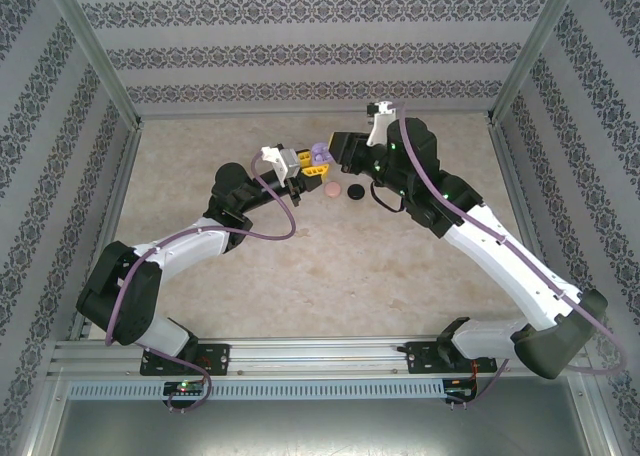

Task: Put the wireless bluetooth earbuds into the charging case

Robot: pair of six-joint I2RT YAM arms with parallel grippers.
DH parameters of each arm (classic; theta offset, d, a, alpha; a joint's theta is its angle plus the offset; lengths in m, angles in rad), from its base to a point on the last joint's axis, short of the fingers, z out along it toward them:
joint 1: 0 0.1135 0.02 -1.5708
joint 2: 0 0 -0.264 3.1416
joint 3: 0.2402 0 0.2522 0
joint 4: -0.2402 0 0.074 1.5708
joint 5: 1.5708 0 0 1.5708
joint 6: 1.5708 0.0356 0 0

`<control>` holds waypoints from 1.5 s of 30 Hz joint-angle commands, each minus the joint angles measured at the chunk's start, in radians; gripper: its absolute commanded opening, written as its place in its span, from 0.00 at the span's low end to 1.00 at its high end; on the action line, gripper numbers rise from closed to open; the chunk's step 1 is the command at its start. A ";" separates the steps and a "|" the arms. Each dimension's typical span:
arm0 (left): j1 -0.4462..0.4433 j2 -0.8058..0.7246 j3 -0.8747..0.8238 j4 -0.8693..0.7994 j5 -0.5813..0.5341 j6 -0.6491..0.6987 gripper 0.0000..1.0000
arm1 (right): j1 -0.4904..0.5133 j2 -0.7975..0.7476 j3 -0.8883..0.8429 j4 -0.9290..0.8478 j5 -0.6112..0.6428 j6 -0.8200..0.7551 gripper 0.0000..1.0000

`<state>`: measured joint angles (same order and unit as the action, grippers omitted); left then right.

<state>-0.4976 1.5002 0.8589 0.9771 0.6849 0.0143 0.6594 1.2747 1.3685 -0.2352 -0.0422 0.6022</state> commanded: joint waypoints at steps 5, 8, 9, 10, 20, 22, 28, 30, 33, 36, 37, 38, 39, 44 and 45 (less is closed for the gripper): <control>-0.011 0.006 0.039 0.037 0.026 -0.014 0.00 | 0.018 0.029 -0.023 0.072 0.024 0.013 0.20; -0.010 0.003 0.040 0.038 0.025 -0.014 0.00 | 0.018 0.028 -0.035 0.075 0.034 0.008 0.20; -0.010 0.003 0.041 0.039 0.026 -0.015 0.00 | 0.018 0.028 -0.041 0.076 0.038 0.009 0.20; -0.012 0.003 0.042 0.041 0.027 -0.016 0.00 | 0.018 0.028 -0.045 0.077 0.040 0.008 0.20; -0.018 -0.010 0.042 0.055 0.035 -0.030 0.00 | 0.019 0.038 -0.069 0.089 0.054 0.002 0.19; -0.019 -0.011 0.042 0.052 0.036 -0.027 0.00 | 0.020 0.042 -0.068 0.094 0.052 0.004 0.19; -0.025 -0.012 0.043 0.050 0.034 -0.024 0.00 | 0.025 0.054 -0.060 0.096 0.049 0.000 0.18; -0.025 -0.013 0.044 0.051 0.034 -0.023 0.00 | 0.030 0.057 -0.061 0.090 0.057 -0.009 0.18; -0.027 -0.016 0.045 0.050 0.028 -0.024 0.00 | 0.043 0.054 -0.071 0.080 0.085 -0.034 0.17; -0.027 -0.022 0.047 0.048 0.016 -0.020 0.00 | 0.064 0.045 -0.086 0.066 0.118 -0.066 0.17; -0.027 -0.024 0.047 0.045 0.010 -0.018 0.00 | 0.072 0.040 -0.093 0.064 0.131 -0.076 0.17; -0.027 -0.024 0.047 0.043 0.005 -0.017 0.00 | 0.079 0.036 -0.099 0.062 0.141 -0.085 0.17; -0.026 -0.025 0.049 0.040 0.003 -0.014 0.00 | 0.087 0.032 -0.107 0.059 0.151 -0.091 0.17; -0.027 -0.024 0.048 0.037 -0.001 -0.013 0.00 | 0.114 0.025 -0.131 0.051 0.179 -0.103 0.18; -0.027 -0.024 0.048 0.037 -0.001 -0.013 0.00 | 0.116 0.027 -0.129 0.049 0.179 -0.103 0.18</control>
<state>-0.5045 1.5002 0.8700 0.9516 0.6781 -0.0044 0.7425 1.2984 1.2709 -0.1326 0.1589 0.5236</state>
